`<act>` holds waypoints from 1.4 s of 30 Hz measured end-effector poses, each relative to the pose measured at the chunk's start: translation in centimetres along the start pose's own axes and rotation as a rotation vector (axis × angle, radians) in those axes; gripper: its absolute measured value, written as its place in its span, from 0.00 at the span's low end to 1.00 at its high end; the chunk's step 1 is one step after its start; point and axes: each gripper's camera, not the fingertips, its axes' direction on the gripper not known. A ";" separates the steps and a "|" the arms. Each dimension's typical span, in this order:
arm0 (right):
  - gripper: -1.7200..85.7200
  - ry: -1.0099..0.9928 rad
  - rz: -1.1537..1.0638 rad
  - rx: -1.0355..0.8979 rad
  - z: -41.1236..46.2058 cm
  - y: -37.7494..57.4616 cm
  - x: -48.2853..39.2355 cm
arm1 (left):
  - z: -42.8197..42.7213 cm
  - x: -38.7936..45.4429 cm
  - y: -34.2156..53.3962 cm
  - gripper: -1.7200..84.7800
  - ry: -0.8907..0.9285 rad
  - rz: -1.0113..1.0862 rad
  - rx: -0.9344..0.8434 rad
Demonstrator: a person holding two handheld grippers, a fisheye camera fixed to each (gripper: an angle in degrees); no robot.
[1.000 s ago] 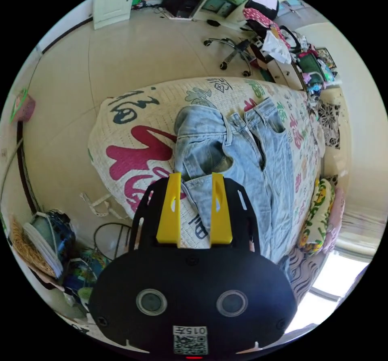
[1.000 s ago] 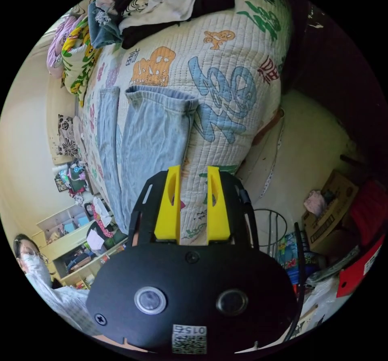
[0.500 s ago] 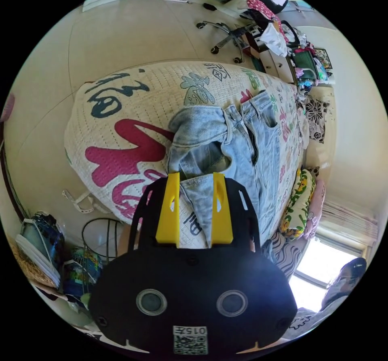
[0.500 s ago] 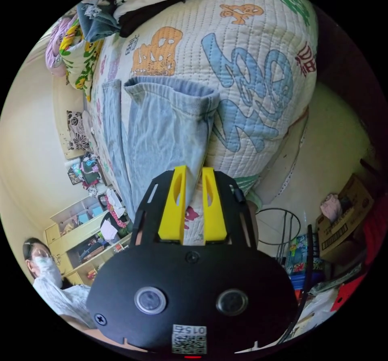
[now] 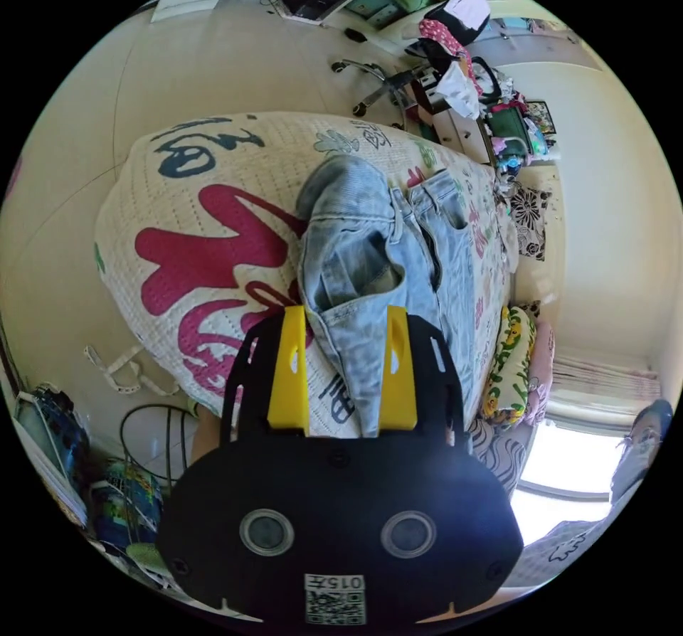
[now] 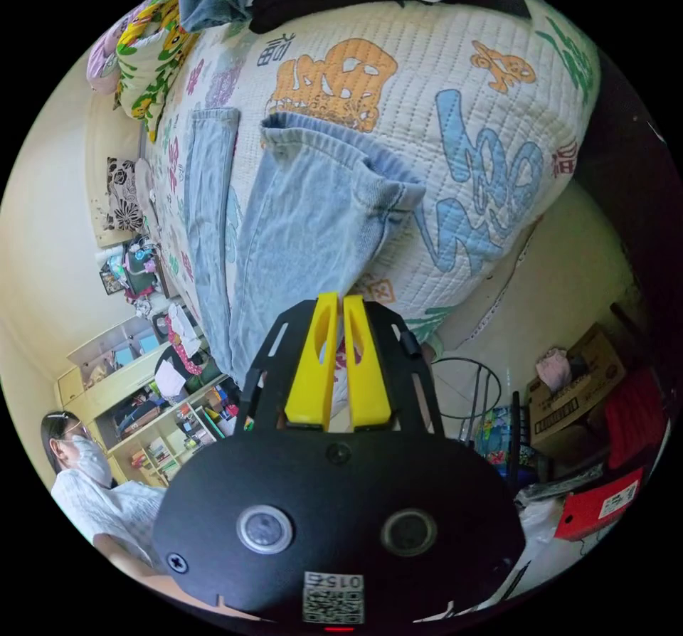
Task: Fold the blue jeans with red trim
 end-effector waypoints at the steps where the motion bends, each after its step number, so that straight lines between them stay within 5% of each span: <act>1: 0.01 -0.001 -0.009 -0.005 -0.2 -0.2 -0.6 | -0.4 0.1 -0.3 0.13 0.011 -0.006 -0.004; 4: 0.01 0.018 -0.039 -0.032 -1.0 -0.8 -2.4 | -1.3 0.1 -1.1 0.06 0.088 -0.064 -0.063; 17: 0.01 -0.222 -0.182 -0.076 -8.1 -9.6 -19.1 | -6.4 18.4 -8.1 0.03 0.271 0.198 -0.185; 29: 0.01 -0.044 -0.116 -0.115 4.9 -30.8 -33.3 | 6.9 33.5 -15.1 0.03 0.257 0.131 -0.189; 37: 0.05 0.112 -0.129 -0.135 10.2 -36.2 -38.1 | 13.9 38.4 -15.3 0.05 0.107 0.048 -0.158; 42: 0.10 0.097 -0.178 -0.157 9.0 -37.0 -38.7 | 14.4 41.0 -13.3 0.09 0.200 0.065 -0.147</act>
